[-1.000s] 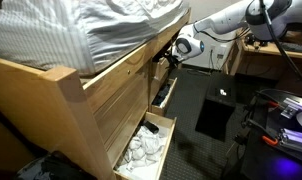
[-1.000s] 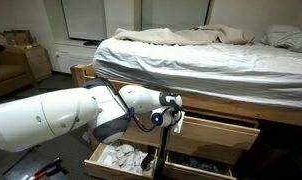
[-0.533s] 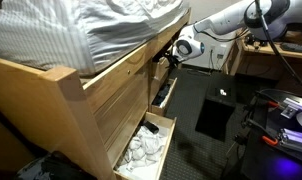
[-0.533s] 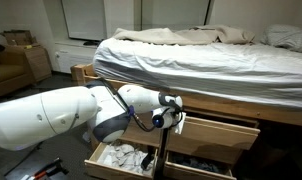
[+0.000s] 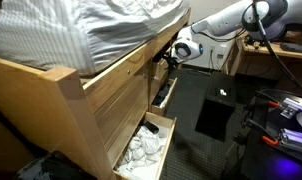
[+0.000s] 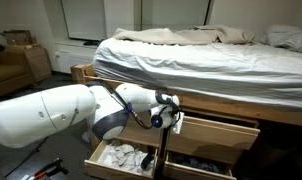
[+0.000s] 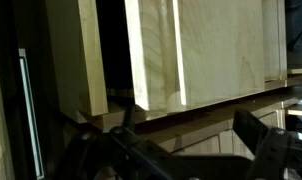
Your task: Open the top most drawer on the right
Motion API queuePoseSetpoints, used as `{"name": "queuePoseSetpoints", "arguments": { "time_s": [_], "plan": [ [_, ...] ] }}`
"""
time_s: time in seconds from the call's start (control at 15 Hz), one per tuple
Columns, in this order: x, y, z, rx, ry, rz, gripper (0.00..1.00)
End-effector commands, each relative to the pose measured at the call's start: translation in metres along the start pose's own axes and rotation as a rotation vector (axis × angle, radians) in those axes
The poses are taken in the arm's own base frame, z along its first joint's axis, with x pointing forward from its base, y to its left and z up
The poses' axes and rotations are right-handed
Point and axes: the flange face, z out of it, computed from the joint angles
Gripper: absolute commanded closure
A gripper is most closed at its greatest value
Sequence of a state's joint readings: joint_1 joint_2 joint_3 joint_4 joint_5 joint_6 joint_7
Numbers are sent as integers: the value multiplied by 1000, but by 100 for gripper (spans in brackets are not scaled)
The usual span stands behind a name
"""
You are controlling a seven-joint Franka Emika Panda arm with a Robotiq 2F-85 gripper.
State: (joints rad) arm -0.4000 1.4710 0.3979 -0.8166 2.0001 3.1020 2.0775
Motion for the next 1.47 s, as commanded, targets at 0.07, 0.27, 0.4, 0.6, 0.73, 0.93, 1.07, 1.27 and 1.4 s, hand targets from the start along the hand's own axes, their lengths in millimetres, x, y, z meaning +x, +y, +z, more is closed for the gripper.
{"name": "queuePoseSetpoints", "arguments": {
  "time_s": [0.07,0.27,0.4,0.6,0.73,0.93,1.07,1.27,1.4],
  "plan": [
    [-7,14,3,-55,-4,13,0],
    [-9,12,2,-50,-7,17,0],
    [-10,13,2,-53,-11,17,0],
    [-10,12,2,-52,-10,17,0],
    [-15,13,-1,-18,-51,3,0],
    [-28,7,-11,47,-131,-5,0],
    [-33,3,-14,73,-156,-19,0],
    [-31,-1,-15,89,-149,-16,0],
    [-32,-2,-13,75,-132,-23,0]
  ]
}}
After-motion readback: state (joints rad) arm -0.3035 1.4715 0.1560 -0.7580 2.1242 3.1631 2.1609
